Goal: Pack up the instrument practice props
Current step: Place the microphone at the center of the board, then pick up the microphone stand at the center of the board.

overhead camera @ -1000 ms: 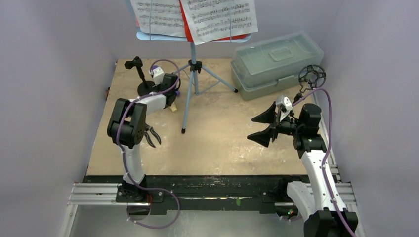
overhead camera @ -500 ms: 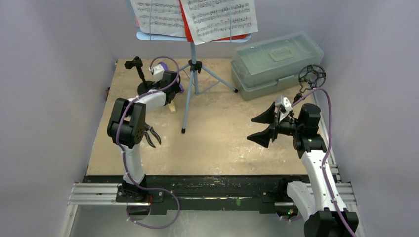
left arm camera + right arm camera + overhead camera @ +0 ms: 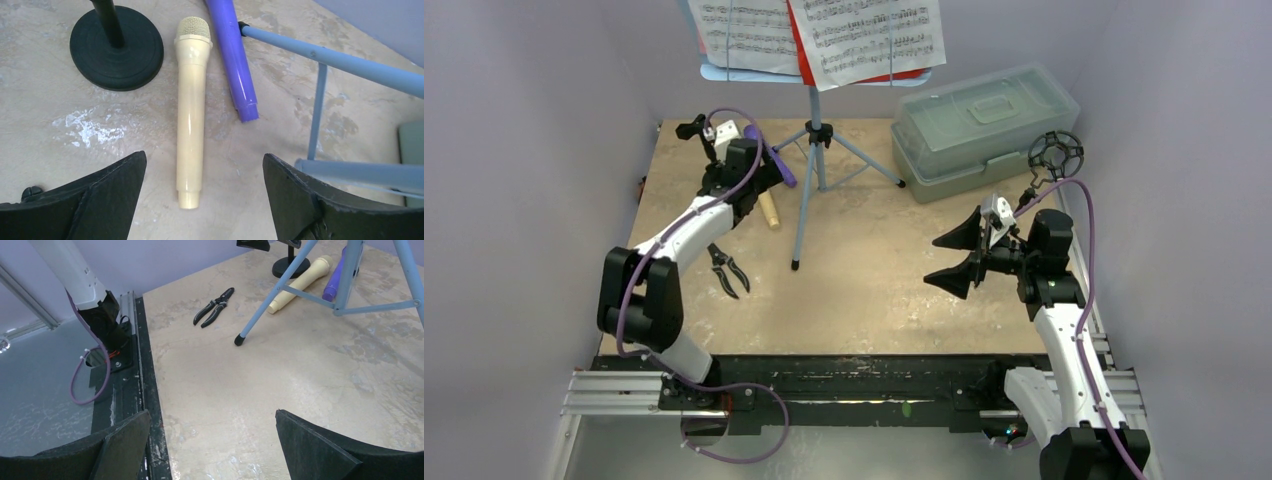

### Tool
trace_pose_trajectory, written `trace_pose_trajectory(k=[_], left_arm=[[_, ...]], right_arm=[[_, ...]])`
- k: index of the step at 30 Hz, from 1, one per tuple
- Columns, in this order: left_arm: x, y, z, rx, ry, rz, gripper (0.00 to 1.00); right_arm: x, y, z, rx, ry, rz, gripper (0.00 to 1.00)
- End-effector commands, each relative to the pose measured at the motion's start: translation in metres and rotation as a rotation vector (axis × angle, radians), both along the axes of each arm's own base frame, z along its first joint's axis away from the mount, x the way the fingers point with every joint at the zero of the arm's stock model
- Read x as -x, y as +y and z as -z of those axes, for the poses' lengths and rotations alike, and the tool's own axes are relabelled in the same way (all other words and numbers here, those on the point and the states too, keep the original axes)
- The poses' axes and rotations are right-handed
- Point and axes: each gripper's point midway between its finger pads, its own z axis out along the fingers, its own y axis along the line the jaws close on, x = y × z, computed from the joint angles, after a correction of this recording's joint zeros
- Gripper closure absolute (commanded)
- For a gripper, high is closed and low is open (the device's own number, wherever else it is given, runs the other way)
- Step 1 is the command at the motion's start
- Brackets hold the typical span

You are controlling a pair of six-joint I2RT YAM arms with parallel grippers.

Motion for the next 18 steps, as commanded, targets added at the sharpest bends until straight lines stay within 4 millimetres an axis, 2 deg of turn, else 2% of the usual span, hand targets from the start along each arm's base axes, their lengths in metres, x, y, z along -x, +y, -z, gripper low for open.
trace_pose_trajectory(k=[1, 5, 9, 14, 18], left_arm=[[0.024, -0.005, -0.019, 0.009, -0.012, 0.107, 0.13], [0.043, -0.016, -0.026, -0.011, 0.022, 0.246, 0.07], [0.061, -0.022, -0.023, -0.024, 0.047, 0.34, 0.04], [0.093, -0.055, -0.033, 0.007, -0.048, 0.621, 0.01], [0.116, -0.061, -0.048, -0.007, -0.144, 0.709, 0.0]], right_arm=[[0.001, 0.001, -0.013, 0.009, -0.061, -0.011, 0.01], [0.0, 0.001, -0.011, 0.017, -0.065, -0.007, 0.01], [-0.002, -0.001, -0.008, 0.028, -0.068, 0.002, 0.01], [-0.005, -0.003, -0.002, 0.061, -0.085, 0.02, 0.01], [-0.003, -0.005, 0.002, 0.086, -0.107, 0.014, 0.01]])
